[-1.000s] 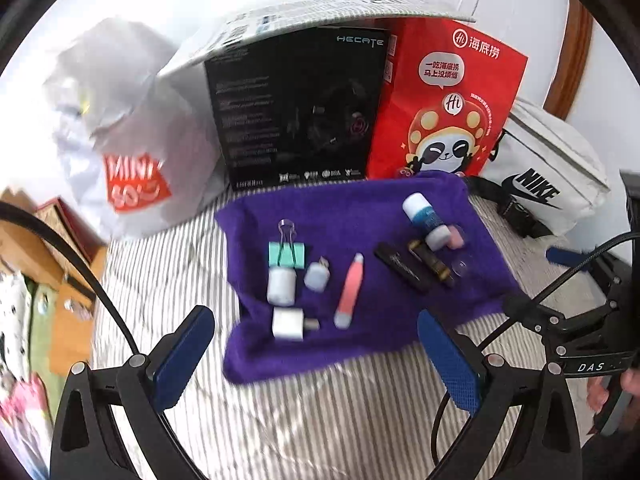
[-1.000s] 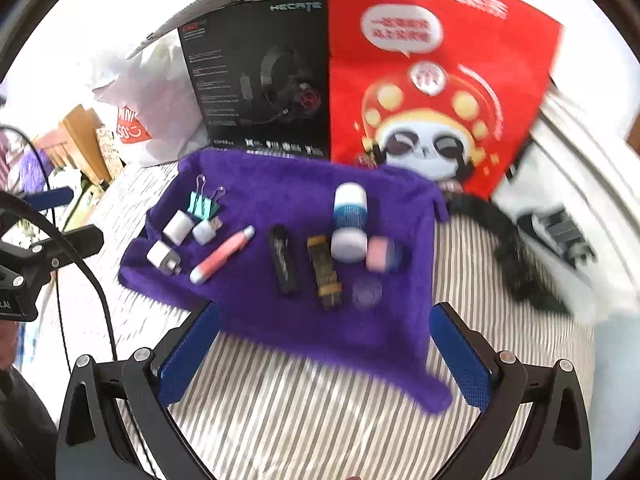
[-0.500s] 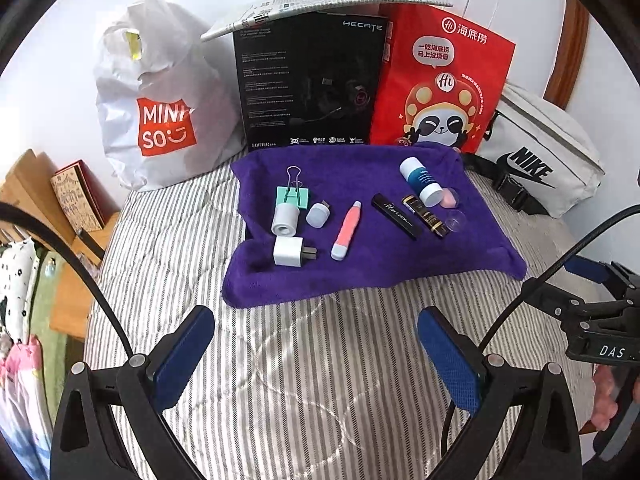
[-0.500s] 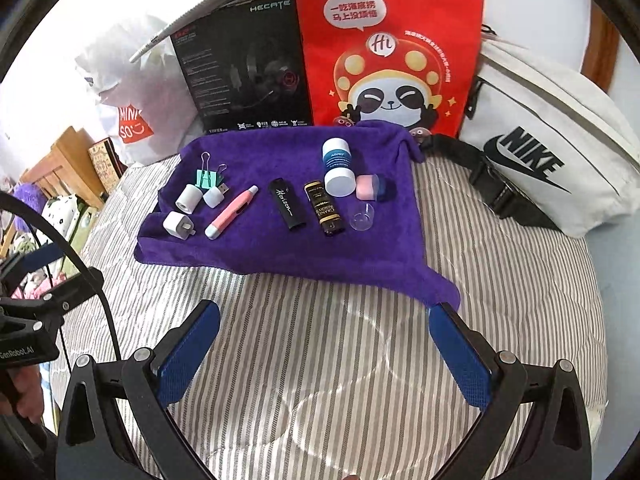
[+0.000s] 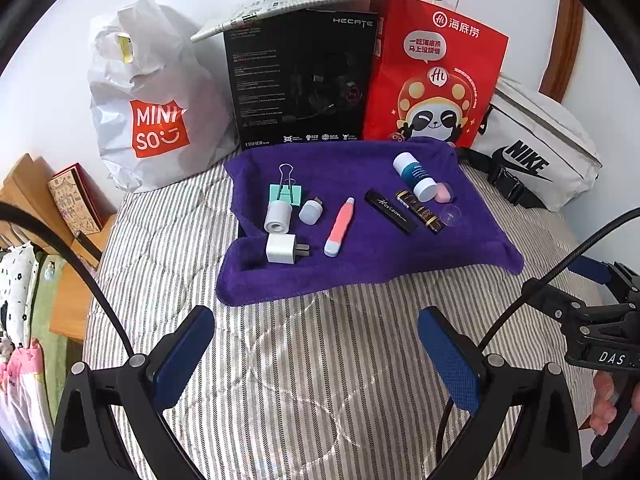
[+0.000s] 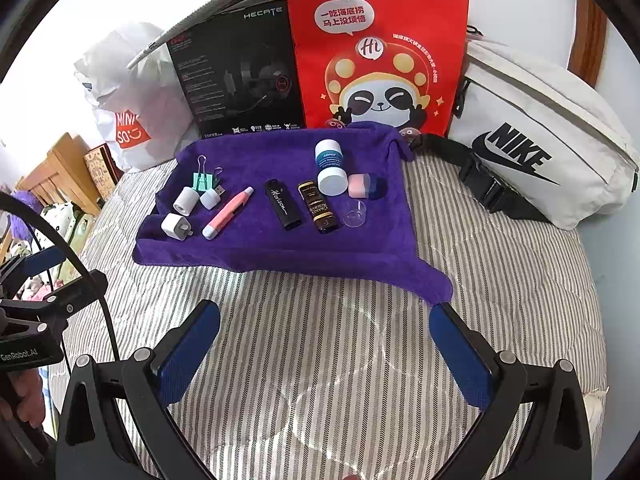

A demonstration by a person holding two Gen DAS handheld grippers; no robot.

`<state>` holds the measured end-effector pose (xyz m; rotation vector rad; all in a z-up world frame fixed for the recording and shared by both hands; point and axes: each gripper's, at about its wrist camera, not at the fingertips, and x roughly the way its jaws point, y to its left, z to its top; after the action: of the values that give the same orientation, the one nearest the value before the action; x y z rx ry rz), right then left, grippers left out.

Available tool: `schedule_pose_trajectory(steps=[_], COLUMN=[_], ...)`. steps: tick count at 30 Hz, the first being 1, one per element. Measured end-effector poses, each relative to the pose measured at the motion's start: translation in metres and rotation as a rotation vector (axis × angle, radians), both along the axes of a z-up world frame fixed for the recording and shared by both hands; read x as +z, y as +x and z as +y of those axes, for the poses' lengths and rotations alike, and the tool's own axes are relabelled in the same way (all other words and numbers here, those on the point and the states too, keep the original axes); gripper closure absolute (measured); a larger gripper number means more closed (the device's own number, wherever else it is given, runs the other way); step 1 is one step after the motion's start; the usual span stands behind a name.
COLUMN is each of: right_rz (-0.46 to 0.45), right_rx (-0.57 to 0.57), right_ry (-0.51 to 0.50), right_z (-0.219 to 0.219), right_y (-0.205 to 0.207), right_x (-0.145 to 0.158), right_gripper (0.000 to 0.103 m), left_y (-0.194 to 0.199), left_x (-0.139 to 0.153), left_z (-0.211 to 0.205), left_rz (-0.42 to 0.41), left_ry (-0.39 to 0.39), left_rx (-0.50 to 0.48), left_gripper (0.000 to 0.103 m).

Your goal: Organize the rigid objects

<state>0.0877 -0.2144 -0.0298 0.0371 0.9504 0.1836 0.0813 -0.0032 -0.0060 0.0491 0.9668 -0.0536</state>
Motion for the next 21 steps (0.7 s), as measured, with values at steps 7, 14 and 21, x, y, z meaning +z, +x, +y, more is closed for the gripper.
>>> schedule_pose_trajectory(steps=[7, 14, 21], right_rz=[0.003, -0.005, -0.011], right_rx=[-0.007, -0.003, 0.001], right_ry=[0.005, 0.006, 0.006], right_z=[-0.0027, -0.0039, -0.0021], right_y=[-0.0005, -0.0028, -0.0046], right_x=[-0.0005, 0.0017, 0.0031], right_gripper=[0.0, 0.0, 0.0], left_y=[-0.0012, -0.0023, -0.004], left_x=[-0.0002, 0.0006, 0.002], left_z=[-0.0029, -0.0028, -0.0011], left_rz=[0.003, 0.002, 0.001], left_ry=[0.004, 0.001, -0.004], left_rx=[-0.009, -0.008, -0.001], left_gripper=[0.0, 0.0, 0.0])
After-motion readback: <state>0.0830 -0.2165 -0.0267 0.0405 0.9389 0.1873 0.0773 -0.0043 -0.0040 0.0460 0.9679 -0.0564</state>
